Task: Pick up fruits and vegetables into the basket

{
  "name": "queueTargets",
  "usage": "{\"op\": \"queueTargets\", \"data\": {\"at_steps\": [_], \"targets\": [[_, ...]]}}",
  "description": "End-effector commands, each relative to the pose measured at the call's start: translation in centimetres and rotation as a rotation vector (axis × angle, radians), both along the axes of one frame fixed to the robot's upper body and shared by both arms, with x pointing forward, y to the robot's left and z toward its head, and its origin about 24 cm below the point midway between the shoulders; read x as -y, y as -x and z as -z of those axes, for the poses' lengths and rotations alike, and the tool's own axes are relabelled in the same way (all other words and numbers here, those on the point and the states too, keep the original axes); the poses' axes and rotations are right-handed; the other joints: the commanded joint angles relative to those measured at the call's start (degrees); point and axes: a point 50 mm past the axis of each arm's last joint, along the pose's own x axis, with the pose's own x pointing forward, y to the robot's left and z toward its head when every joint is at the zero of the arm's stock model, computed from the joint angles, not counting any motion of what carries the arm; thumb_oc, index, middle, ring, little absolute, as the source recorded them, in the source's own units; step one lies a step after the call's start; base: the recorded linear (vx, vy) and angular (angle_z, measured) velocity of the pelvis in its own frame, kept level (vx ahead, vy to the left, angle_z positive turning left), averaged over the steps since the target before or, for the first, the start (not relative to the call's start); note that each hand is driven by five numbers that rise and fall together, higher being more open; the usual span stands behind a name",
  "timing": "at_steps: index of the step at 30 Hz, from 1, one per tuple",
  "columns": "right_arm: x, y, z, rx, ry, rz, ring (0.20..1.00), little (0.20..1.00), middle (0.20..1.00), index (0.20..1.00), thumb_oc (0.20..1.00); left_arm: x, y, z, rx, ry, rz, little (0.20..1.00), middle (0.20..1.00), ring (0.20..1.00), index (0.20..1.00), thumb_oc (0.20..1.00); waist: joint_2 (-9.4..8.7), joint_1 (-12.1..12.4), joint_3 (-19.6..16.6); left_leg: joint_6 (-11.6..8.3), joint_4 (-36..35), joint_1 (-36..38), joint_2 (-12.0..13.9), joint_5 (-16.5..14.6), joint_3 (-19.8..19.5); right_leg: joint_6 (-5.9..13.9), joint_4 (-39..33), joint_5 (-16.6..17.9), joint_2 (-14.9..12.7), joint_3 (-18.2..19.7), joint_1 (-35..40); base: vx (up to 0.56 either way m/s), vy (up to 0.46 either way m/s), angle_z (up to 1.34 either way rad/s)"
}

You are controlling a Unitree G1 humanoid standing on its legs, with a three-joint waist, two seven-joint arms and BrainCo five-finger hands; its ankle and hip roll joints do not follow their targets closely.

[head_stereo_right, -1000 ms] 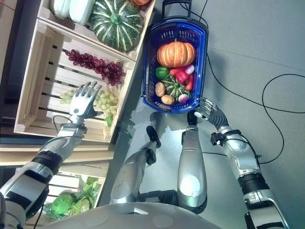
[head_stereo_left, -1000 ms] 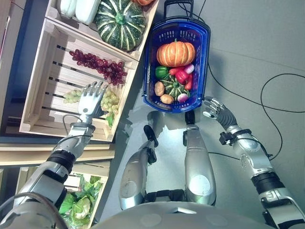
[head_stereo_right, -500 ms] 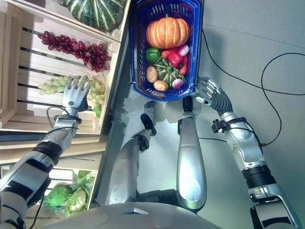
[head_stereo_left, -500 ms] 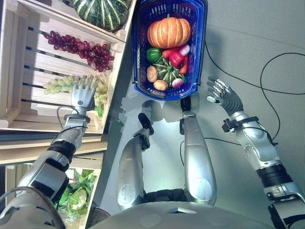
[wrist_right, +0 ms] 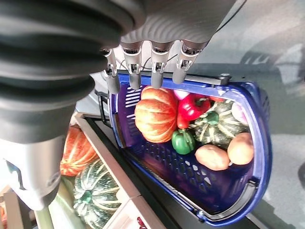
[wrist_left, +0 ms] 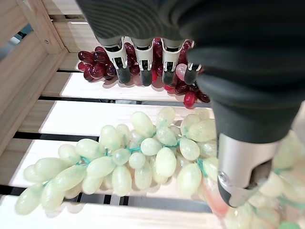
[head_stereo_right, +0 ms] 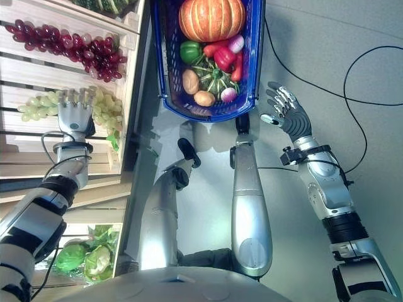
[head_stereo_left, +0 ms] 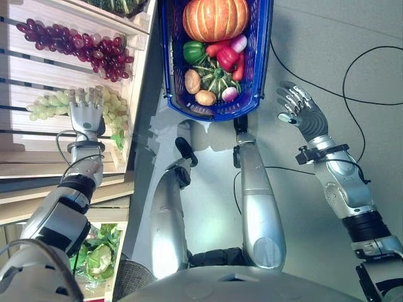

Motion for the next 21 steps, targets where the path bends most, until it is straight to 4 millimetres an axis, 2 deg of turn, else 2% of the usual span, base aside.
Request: {"op": "queueTargets", "data": {"at_steps": [1,13,21], "targets": [[-1.0,1.0,-1.7,0.121,-0.065,-0.045,1.0,1.0,1.0,1.0,1.0,-4.6,2.0,-1.7,0.024,-0.125,-0.149,1.0,1.0,1.0,1.0,1.0,-2.69,-1.0,-2.0,-0.74,3.8,-4.9,-0.2,-3.5,-0.4,3.94,1.0,-3.5,1.2,0.5,-1.7,0.01,0.021,-0.03],[-1.5,0.8,-2.5,0.167,-0.083,-0.06,1.0,1.0,1.0,1.0,1.0,-4.3,0.7,-3.9,0.074,-0.119,-0.148,1.0,1.0,1.0,1.0,1.0,-3.55,-1.0,-2.0,-0.09,6.6,-10.8,-0.5,-4.5,-1.8,3.67,3.7,-3.6,2.2,1.4,-7.1,0.0,0.001,0.0],[-1.6,0.6,-2.8,0.175,-0.101,-0.066,1.0,1.0,1.0,1.0,1.0,-4.3,0.5,-3.5,0.023,-0.111,-0.179,1.0,1.0,1.0,1.0,1.0,-3.97,-0.9,-2.0,0.0,7.4,-12.8,-0.5,-4.7,-2.4,3.67,4.5,-3.5,2.5,1.4,-9.1,0.0,0.0,0.0]]}}
